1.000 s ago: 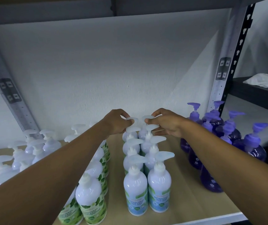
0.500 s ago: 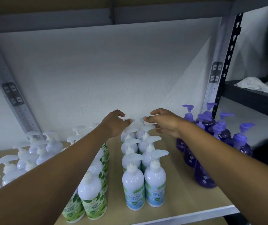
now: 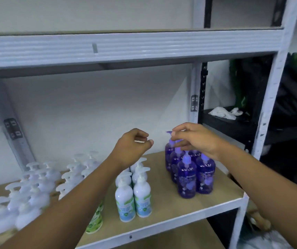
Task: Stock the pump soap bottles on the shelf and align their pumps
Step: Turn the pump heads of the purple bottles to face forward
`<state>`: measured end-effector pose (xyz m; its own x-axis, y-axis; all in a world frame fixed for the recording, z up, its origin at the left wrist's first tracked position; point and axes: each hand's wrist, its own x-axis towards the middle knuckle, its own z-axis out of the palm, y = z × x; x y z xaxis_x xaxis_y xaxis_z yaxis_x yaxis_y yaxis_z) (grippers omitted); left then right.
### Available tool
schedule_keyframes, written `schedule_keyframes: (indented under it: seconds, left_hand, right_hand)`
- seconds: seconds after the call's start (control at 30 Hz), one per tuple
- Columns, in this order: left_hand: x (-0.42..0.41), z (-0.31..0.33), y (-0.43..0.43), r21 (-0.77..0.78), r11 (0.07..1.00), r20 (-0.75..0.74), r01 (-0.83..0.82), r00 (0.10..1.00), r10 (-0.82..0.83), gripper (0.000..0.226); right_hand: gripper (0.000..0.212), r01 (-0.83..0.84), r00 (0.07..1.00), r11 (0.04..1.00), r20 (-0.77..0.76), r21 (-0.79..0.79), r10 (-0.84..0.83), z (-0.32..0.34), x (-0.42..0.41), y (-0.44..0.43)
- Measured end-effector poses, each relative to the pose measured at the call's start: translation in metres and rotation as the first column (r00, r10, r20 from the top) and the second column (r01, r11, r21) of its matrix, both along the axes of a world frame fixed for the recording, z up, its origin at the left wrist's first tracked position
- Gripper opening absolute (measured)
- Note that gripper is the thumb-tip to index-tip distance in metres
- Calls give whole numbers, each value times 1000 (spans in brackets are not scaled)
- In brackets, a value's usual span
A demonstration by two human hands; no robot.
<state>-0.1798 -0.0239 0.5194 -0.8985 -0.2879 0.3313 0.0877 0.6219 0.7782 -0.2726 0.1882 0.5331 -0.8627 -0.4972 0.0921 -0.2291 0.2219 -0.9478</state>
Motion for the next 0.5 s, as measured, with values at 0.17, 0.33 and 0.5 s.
schedule_keyframes:
  seconds: [0.17,0.33,0.5]
  left_hand:
    - [-8,-10,52,58,997,-2,49,999,-49,25]
    - [-40,-34,83,92,994,39,66,997,-70,27]
    - [-77,-55,93,66,998,115,5,993,-13,38]
  right_hand:
    - [15,144,990,986,16,-84,-144,-1,1,58]
    - [11,307,952,945,25,-110,-306,-25,-18,88]
    - [31,300,952,953,85,-54,-295,-61,-47,92]
